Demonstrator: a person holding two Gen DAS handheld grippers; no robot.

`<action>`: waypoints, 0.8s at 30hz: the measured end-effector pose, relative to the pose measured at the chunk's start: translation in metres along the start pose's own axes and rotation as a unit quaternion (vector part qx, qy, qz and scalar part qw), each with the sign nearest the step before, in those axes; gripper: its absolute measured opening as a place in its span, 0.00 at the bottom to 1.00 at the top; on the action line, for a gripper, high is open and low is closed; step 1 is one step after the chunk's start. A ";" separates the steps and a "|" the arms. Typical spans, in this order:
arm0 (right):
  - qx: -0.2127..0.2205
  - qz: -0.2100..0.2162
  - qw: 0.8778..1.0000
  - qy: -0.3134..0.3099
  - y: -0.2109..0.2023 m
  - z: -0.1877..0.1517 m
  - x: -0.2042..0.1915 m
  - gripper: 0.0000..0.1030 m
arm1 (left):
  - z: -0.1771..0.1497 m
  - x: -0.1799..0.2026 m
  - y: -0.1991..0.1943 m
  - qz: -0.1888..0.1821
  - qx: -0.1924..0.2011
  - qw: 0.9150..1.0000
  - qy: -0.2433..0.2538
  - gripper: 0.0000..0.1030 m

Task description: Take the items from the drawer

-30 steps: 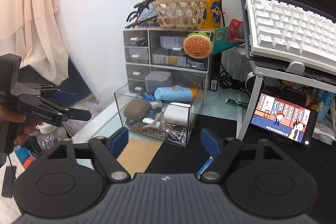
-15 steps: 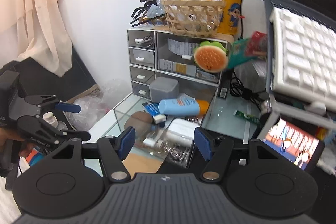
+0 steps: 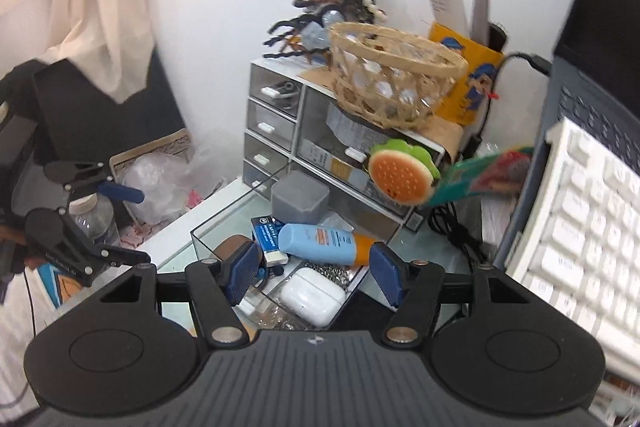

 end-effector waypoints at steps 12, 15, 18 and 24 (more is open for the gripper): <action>0.008 0.004 0.995 -0.101 0.021 0.000 -0.007 0.86 | 0.044 0.107 0.061 -0.008 0.000 1.000 -0.014 0.92; -0.007 0.014 0.994 -0.111 0.029 0.004 -0.007 0.89 | 0.044 0.117 0.059 -0.009 0.002 1.000 -0.017 0.92; -0.030 0.024 0.993 -0.115 0.039 0.008 -0.006 0.89 | 0.042 0.130 0.057 -0.010 0.003 1.000 -0.017 0.92; -0.075 0.044 0.989 -0.123 0.058 0.017 -0.004 0.88 | 0.040 0.138 0.059 -0.013 0.002 1.000 -0.020 0.92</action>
Point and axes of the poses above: each gripper's, at about its wrist camera, not at the fingertips, and y roughly the way its jaws point, x to its right, z to its top, the point moved 3 cm from there along y, roughly the way its jaws point, and after that the axes turned 5 degrees about -y, right-handed, at the moved point
